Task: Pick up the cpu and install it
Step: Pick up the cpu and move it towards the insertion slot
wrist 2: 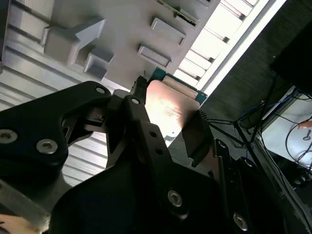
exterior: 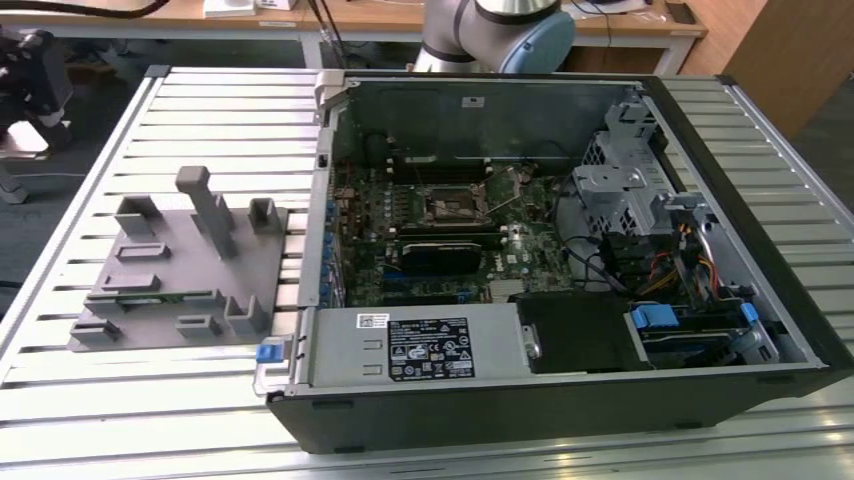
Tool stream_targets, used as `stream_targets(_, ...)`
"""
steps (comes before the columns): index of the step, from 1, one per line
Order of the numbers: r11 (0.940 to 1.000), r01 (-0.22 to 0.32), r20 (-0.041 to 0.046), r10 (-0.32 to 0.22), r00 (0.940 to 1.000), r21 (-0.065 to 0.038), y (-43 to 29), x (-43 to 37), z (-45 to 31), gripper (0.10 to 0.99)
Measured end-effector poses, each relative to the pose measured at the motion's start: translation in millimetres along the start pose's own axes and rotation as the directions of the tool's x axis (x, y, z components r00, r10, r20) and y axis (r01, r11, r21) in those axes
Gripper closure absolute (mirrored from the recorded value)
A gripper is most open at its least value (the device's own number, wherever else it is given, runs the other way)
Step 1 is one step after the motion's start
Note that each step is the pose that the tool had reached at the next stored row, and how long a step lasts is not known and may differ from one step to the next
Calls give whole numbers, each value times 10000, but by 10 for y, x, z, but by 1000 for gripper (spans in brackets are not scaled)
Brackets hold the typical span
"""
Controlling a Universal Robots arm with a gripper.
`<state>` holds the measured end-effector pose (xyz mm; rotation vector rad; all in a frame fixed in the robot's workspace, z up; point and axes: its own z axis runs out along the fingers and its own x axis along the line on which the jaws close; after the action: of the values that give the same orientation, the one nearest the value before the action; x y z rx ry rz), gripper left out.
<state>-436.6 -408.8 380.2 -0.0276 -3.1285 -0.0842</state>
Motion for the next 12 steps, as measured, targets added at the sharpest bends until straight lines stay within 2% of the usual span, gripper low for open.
stream_targets(3,10000,1,1,-1,10000,-1,7,3,-129,545)
stream_targets(4,10000,1,-1,-1,10000,0,7,3,-147,545)
stream_targets(9,10000,0,1,0,10000,-17,8,-3,-147,545)
stream_targets(12,10000,1,0,-1,10000,-17,11,-101,-149,545)
